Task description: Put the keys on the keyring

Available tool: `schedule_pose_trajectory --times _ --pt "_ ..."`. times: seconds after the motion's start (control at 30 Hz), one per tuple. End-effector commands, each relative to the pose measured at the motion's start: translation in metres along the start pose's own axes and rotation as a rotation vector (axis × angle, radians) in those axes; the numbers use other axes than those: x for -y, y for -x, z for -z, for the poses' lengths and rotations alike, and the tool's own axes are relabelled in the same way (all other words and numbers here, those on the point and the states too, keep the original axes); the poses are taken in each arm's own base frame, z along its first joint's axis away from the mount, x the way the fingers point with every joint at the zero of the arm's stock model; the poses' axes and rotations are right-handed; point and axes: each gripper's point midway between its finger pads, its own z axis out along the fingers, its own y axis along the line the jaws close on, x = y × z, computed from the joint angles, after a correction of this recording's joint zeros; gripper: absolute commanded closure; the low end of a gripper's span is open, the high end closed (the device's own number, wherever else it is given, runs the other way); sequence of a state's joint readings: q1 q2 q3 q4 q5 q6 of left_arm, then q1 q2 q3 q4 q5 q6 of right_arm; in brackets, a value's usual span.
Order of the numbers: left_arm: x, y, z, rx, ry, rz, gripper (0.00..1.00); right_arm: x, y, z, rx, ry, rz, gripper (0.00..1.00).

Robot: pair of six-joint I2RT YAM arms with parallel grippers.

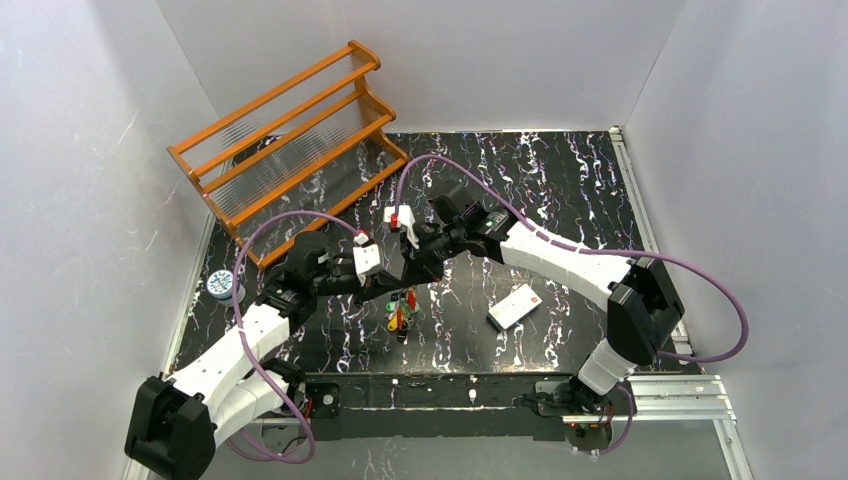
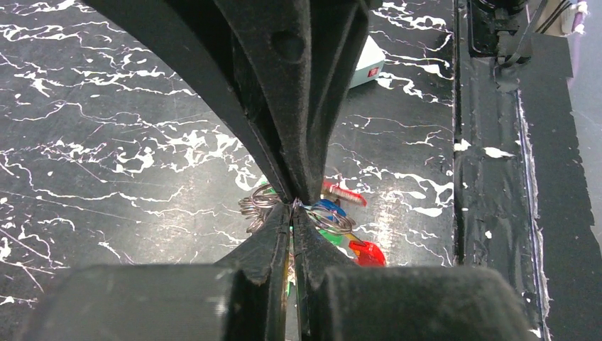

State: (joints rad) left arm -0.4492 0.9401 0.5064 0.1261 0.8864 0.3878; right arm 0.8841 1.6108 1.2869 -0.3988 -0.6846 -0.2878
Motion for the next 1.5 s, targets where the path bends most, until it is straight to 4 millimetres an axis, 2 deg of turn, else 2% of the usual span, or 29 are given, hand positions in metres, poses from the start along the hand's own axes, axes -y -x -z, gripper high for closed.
schedule_pose_trajectory --times 0.0,0.1,0.2,0.27,0.4,0.53,0.73,1.0,1.43,1.47 --pt "-0.002 0.016 0.001 0.031 0.017 -0.017 1.0 0.0 0.041 0.01 0.129 -0.043 0.107 0.76" --pt "-0.008 0.022 0.004 0.071 0.082 0.008 1.0 0.005 0.049 0.018 0.193 -0.118 0.117 0.52" --pt "-0.011 0.032 0.007 0.169 0.145 0.03 1.0 0.01 0.055 0.025 0.271 -0.19 0.083 0.35" --pt "-0.013 0.04 0.011 0.242 0.19 0.036 1.0 0.011 0.062 0.03 0.33 -0.218 0.064 0.31" --pt "-0.016 0.052 0.02 0.357 0.261 0.036 1.0 0.016 0.062 0.034 0.367 -0.257 0.0 0.28" --pt "-0.014 0.063 0.027 0.436 0.286 0.017 1.0 0.012 0.058 0.042 0.397 -0.23 -0.003 0.32" --pt "-0.006 0.075 0.032 0.493 0.261 -0.033 1.0 -0.013 0.059 0.056 0.501 -0.11 0.113 0.4" --pt "0.003 0.08 0.03 0.508 0.207 -0.048 1.0 -0.033 0.066 0.056 0.534 0.004 0.217 0.44" --pt "0.007 0.08 0.028 0.505 0.177 -0.041 1.0 -0.029 0.067 0.044 0.518 0.064 0.215 0.64" --pt "0.007 0.08 0.028 0.505 0.176 -0.041 1.0 -0.029 0.068 0.045 0.519 0.063 0.219 0.68"
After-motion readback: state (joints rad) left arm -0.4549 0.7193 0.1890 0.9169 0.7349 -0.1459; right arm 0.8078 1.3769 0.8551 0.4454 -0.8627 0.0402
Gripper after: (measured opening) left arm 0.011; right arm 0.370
